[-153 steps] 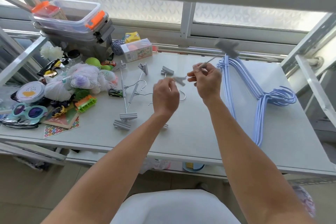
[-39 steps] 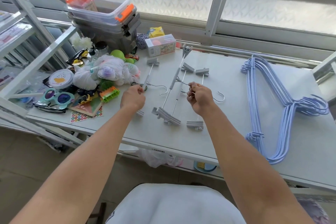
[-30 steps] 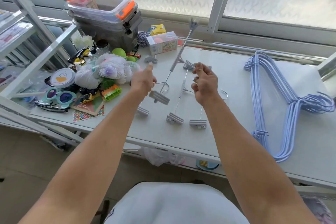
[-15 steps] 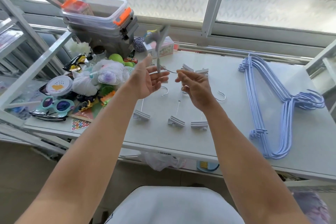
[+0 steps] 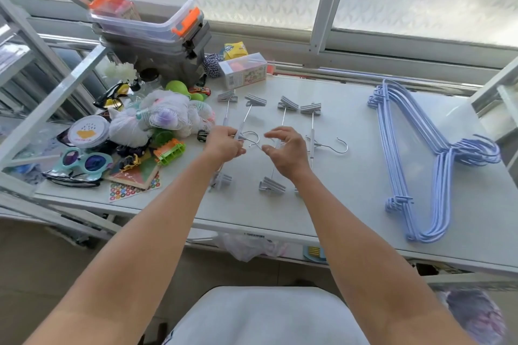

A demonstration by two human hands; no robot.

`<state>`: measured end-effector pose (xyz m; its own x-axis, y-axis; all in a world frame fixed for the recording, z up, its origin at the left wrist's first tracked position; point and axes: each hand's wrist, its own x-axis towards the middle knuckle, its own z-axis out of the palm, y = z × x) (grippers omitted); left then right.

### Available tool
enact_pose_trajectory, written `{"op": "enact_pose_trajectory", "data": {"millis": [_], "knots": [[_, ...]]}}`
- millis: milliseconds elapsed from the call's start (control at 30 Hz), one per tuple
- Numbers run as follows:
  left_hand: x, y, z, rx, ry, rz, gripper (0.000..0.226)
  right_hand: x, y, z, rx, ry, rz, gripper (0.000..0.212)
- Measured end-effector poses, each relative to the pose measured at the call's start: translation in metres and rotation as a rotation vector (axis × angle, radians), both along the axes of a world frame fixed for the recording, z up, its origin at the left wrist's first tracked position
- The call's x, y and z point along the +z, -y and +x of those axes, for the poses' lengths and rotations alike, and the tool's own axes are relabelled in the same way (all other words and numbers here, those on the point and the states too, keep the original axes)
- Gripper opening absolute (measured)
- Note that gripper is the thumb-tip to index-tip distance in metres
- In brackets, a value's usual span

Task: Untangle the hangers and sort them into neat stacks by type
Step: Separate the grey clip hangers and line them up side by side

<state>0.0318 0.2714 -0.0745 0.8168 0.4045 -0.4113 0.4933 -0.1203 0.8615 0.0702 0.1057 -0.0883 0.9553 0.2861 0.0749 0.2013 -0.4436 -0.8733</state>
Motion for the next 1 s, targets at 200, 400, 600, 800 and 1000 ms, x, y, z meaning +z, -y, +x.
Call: {"op": "enact_pose_trajectory", "data": {"millis": [200,400,600,800,1000], "knots": [[-0.009,0.022,0.004,-0.165,0.005,0.499,0.026,-0.002,0.005,-0.008,-0.137,-0.147,-0.374,0.041],[-0.026,0.041,-0.009,-0.476,-0.062,0.775,0.04,0.005,0.009,-0.01,-0.19,-0.177,-0.398,0.029],[-0.035,0.071,-0.012,-0.49,-0.267,1.027,0.07,0.001,0.009,-0.01,-0.192,-0.213,-0.371,0.009],[-0.033,0.071,0.0,-0.244,-0.049,0.976,0.043,0.002,0.011,-0.009,-0.193,-0.221,-0.361,0.019],[-0.024,0.052,-0.009,-0.329,-0.143,0.942,0.028,0.006,0.013,-0.009,-0.179,-0.232,-0.343,0.025]]}}
